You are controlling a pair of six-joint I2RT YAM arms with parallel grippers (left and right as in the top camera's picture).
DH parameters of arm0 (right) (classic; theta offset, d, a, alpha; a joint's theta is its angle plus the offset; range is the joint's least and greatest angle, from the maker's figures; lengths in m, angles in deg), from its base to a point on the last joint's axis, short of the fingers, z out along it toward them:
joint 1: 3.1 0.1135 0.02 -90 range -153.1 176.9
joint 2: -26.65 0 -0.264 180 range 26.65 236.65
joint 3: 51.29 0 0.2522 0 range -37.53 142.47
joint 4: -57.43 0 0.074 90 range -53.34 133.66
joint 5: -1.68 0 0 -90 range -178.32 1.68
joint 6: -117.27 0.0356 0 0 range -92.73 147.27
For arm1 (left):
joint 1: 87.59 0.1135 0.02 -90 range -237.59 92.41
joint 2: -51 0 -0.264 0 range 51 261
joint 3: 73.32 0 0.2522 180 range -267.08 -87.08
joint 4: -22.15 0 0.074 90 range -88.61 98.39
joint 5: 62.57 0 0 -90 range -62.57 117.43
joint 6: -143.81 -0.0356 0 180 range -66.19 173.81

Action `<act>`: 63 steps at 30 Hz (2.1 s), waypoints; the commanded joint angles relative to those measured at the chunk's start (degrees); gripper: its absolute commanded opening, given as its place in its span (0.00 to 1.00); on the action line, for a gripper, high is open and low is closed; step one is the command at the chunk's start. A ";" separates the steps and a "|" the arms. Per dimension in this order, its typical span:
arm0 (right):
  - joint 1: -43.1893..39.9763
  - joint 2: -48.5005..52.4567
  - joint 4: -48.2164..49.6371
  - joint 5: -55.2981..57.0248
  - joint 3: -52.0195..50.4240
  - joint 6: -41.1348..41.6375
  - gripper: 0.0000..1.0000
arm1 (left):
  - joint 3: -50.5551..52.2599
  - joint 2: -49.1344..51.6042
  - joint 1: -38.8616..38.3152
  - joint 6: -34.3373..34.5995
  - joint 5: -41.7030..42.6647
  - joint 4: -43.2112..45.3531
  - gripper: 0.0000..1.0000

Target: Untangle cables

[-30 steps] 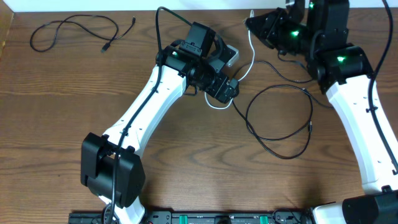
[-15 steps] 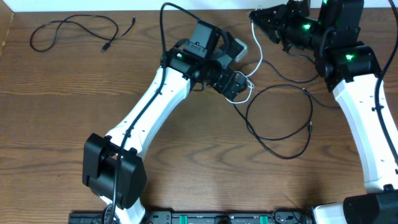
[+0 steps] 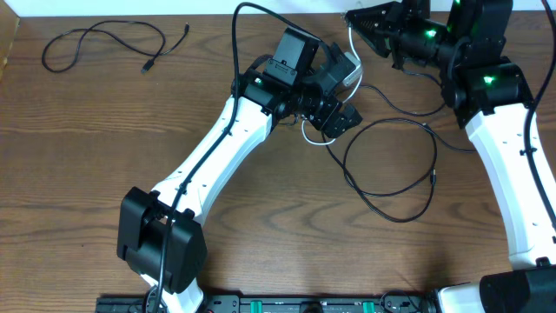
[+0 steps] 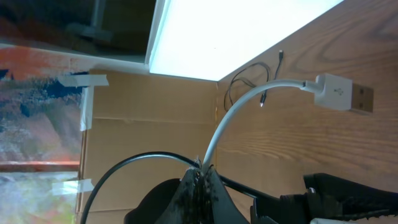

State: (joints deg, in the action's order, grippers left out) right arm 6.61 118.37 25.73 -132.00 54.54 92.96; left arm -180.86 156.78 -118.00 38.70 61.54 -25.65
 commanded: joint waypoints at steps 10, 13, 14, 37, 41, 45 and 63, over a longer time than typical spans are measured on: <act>-2.60 -0.44 0.44 -3.48 0.07 4.61 0.01 | -0.46 -0.17 0.59 -0.46 1.11 0.11 0.47; -2.60 -0.44 0.44 -3.48 0.07 5.99 0.01 | -0.44 -0.17 0.59 -0.44 1.51 0.31 0.48; -2.60 -0.44 0.44 -3.48 0.07 6.80 0.01 | -0.46 -0.17 0.59 -0.13 1.51 0.35 0.48; -2.67 -0.44 1.81 -4.94 0.07 9.73 0.01 | -0.44 -0.17 0.55 2.56 1.46 3.50 0.08; -3.91 -0.44 1.36 -3.72 0.07 9.70 0.01 | -0.44 -0.17 1.27 3.17 1.22 2.95 0.07; -6.62 -0.44 -3.37 -1.68 0.07 9.57 0.01 | -0.46 -0.17 3.30 7.91 1.29 2.25 0.07; -8.98 -0.42 -19.06 5.99 0.07 -4.96 0.64 | -0.96 -8.96 9.49 12.96 4.85 3.32 0.08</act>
State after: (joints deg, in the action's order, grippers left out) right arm -2.17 118.37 7.81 -128.90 54.54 91.89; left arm -180.86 151.38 -109.44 50.65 67.46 -22.59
